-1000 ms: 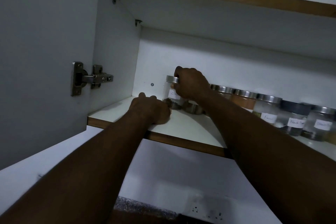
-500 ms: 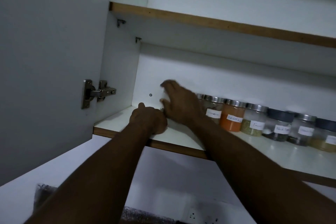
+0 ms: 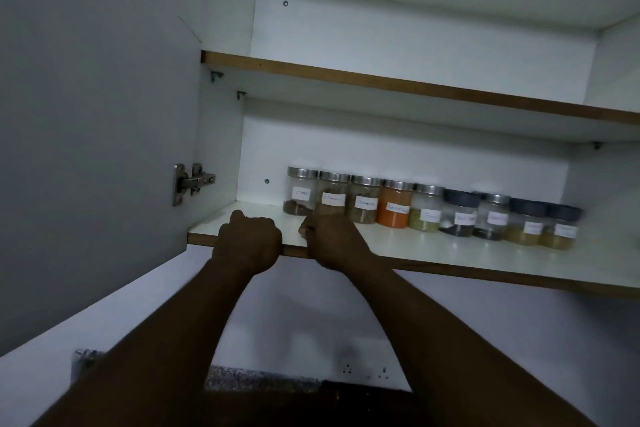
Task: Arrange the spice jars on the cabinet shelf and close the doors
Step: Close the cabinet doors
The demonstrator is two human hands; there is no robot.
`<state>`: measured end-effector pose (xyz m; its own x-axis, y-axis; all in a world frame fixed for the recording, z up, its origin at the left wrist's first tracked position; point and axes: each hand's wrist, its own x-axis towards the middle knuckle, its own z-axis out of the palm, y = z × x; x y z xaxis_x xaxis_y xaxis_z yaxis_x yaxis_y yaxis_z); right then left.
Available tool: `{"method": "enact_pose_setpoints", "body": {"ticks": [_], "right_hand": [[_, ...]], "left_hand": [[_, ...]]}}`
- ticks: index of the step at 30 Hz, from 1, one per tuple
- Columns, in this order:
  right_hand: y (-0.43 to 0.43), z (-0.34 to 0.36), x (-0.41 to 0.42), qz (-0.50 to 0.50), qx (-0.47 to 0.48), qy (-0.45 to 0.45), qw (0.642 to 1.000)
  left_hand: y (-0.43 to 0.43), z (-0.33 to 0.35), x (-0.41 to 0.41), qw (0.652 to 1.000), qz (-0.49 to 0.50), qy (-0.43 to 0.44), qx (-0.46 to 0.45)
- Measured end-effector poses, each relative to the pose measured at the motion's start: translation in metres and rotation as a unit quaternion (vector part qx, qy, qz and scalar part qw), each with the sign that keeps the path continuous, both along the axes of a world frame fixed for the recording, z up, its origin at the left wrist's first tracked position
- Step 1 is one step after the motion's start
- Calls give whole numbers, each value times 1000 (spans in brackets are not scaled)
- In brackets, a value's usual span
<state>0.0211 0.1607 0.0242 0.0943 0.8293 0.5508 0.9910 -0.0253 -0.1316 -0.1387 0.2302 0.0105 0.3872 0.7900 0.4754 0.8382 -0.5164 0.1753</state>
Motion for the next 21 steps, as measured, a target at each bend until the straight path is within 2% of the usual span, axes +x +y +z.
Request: {"method": "enact_pose_setpoints", "body": {"ticks": [5, 9, 14, 17, 21], "right_hand": [[-35, -18, -17, -37, 22, 10, 999], [-67, -35, -28, -21, 11, -25, 999], [-109, -38, -47, 19, -18, -80, 996], [-136, -40, -71, 71, -24, -95, 993], [-167, -41, -118, 158, 25, -146, 976]], "left_hand": [[-28, -11, -24, 994, -40, 18, 97], [-63, -19, -43, 998, -53, -2, 30], [-116, -37, -75, 999, 21, -7, -29], [-154, -54, -100, 995, 66, -70, -9], [-217, -63, -134, 976, 137, -168, 0]]}}
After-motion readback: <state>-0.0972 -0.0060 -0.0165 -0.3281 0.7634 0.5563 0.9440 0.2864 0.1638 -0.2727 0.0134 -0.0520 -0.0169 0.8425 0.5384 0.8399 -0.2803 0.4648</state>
